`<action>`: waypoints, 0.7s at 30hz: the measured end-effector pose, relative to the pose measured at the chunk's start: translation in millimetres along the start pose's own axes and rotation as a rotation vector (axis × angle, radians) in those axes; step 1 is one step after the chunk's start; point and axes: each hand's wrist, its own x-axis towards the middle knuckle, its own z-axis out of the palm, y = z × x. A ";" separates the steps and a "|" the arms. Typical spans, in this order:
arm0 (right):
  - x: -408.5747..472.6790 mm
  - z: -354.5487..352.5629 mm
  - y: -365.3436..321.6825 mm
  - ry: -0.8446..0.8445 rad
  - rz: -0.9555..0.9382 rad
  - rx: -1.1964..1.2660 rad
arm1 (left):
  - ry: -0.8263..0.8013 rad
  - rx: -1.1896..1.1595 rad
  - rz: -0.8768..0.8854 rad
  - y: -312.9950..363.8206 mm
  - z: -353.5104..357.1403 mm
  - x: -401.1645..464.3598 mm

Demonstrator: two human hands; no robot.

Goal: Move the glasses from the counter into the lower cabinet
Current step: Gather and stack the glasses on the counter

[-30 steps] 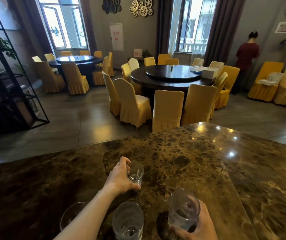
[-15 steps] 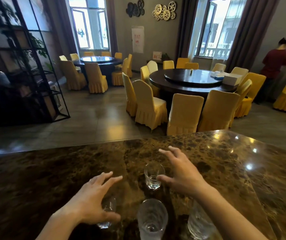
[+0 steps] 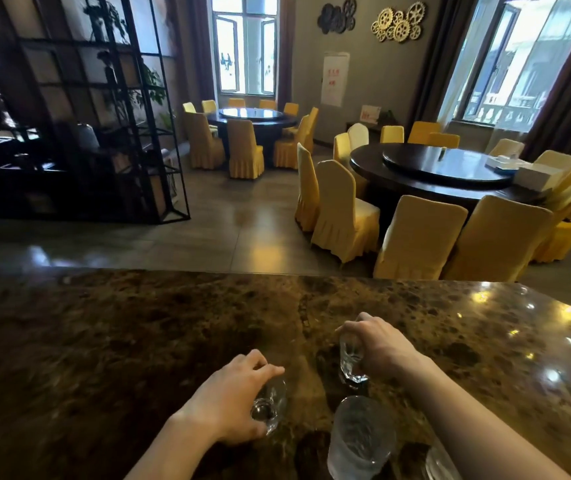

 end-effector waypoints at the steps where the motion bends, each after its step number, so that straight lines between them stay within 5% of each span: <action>1: 0.2 -4.1 -4.2 0.005 -0.010 0.003 | 0.001 0.006 -0.006 1.0 0.7 -1.8; 13: 18.5 -7.6 -139.6 0.021 -0.294 0.075 | -0.084 0.050 0.004 25.3 19.5 -53.2; 21: 24.9 22.4 -164.5 -0.003 -0.350 0.070 | -0.065 -0.020 0.010 22.3 19.6 -60.1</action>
